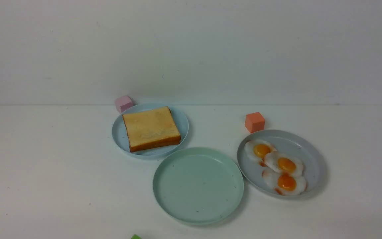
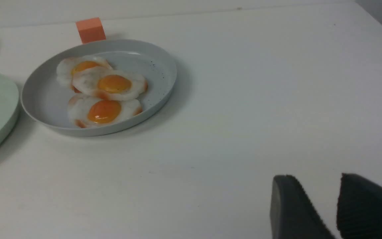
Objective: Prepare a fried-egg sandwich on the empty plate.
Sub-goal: Use the left arm to grab a slice of bread
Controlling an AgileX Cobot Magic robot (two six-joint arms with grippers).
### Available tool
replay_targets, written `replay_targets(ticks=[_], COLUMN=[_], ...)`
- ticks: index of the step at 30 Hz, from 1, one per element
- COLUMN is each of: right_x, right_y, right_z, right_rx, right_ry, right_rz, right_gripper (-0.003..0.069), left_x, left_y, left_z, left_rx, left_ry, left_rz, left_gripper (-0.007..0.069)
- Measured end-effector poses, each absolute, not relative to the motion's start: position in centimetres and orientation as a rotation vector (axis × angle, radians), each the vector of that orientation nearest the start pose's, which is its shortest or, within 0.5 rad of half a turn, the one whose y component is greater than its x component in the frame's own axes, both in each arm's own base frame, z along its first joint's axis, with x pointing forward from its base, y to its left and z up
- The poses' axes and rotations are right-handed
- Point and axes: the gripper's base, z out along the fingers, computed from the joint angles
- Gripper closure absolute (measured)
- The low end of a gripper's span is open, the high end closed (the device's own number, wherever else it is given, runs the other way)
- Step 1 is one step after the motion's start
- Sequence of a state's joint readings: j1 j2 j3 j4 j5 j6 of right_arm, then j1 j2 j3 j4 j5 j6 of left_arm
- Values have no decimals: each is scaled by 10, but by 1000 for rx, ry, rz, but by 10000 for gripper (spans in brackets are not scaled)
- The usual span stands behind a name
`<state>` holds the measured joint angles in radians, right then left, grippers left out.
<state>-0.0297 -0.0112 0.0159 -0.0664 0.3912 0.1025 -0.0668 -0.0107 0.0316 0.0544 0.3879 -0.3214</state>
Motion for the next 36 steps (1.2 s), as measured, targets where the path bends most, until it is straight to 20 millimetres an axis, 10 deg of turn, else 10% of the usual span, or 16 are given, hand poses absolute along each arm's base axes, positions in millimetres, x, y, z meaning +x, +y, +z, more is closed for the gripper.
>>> replay_targets(ticks=[18, 28, 36], right_x=[52, 52, 52], right_y=[-4, -4, -4], right_z=[173, 173, 173], right_rx=[84, 84, 84], right_ry=[1877, 1877, 1877], right_rz=[-16, -16, -16], right_gripper=[418, 418, 418], left_x=[54, 56, 70], left_y=[-2, -1, -8], left_z=[173, 211, 256], left_rx=[-207, -672, -582], left_ry=[1836, 1309, 1618], left_rz=[-219, -841, -680], left_gripper=[386, 389, 537])
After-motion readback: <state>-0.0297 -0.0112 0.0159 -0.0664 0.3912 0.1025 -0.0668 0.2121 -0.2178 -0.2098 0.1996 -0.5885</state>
